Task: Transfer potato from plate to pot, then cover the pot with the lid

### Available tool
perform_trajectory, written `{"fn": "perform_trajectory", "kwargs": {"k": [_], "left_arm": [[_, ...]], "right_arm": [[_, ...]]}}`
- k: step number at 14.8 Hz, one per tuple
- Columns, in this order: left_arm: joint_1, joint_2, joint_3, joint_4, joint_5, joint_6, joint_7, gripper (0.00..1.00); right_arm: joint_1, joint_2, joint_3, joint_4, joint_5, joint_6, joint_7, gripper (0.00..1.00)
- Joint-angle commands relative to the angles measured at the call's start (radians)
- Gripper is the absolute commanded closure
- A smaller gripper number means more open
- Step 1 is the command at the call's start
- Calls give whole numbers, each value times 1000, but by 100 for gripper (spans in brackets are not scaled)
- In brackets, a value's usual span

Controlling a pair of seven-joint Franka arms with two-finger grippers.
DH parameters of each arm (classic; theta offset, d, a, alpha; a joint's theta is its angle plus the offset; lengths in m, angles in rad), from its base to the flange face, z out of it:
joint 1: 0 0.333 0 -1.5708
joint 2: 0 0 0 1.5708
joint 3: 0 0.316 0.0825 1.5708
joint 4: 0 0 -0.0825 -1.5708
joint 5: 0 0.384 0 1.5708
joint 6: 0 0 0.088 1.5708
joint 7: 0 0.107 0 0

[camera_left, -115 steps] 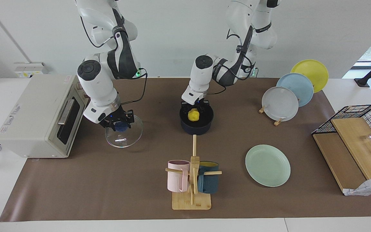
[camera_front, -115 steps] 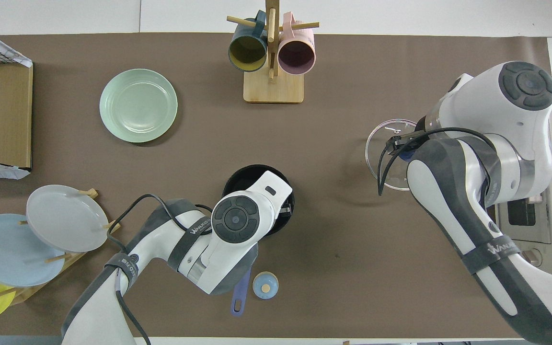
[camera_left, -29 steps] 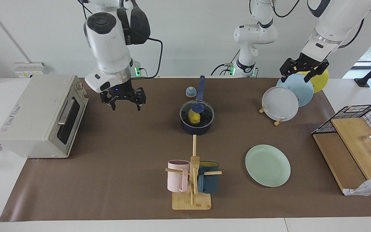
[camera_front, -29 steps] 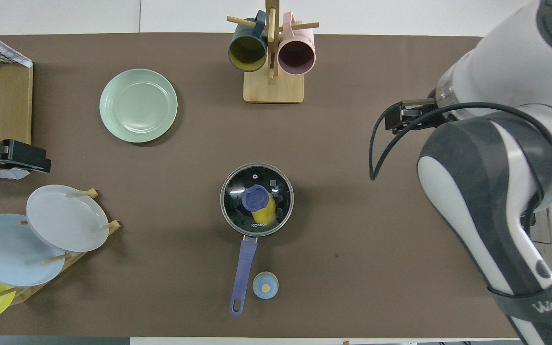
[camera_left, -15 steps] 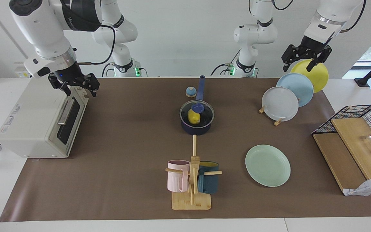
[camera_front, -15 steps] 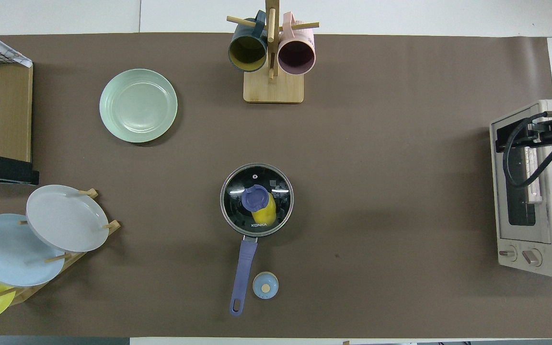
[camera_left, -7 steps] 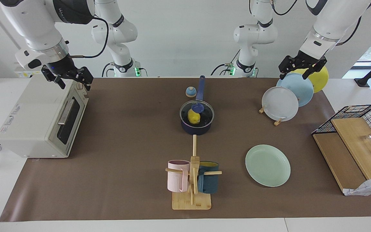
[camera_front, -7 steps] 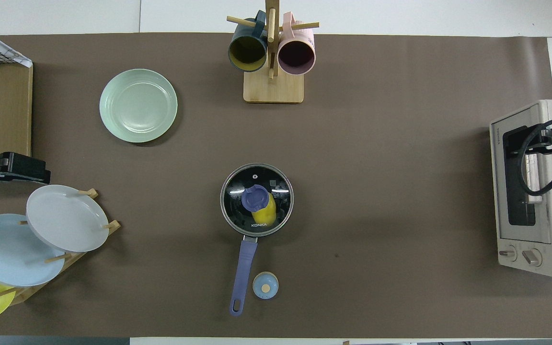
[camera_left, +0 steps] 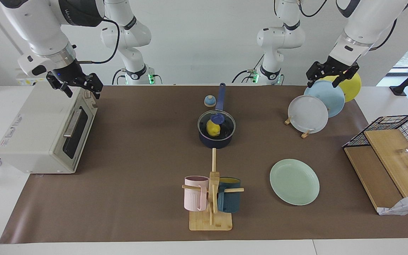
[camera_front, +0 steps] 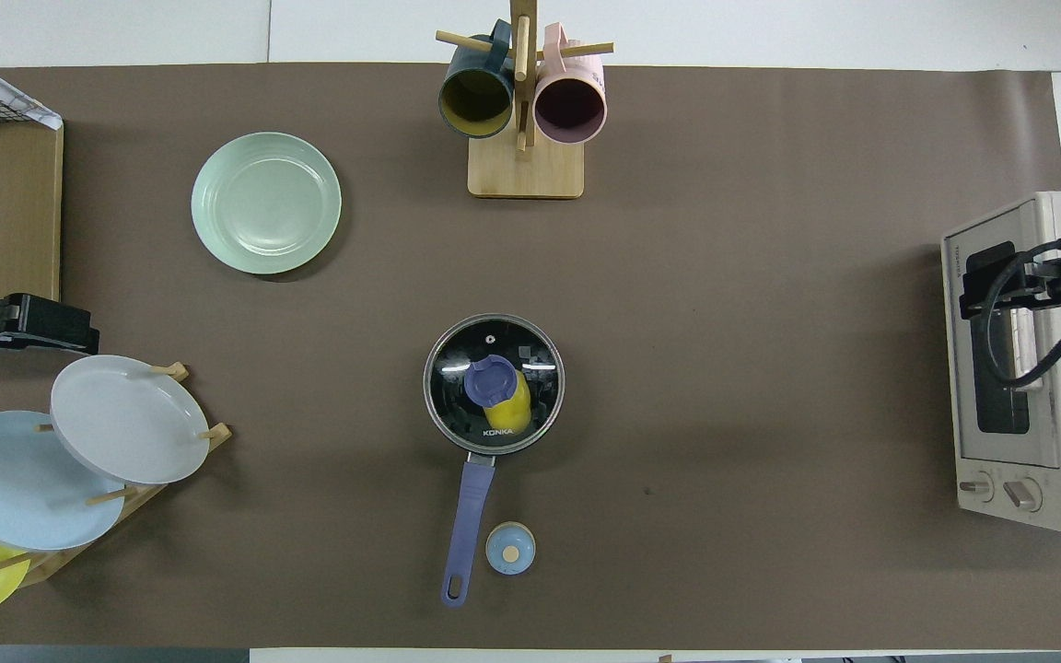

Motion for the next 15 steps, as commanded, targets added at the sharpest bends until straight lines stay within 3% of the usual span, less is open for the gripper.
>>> {"fn": "perform_trajectory", "kwargs": {"k": [1,15], "left_arm": [[12,-14,-7,-17,1,9,-4,0],[10,-12,-7,-17,-1,31,-7,0]], "right_arm": [[-9,-30,11,-35,14,-26,-18,0],[5,-65,10,-83,36,67,-8,0]]}}
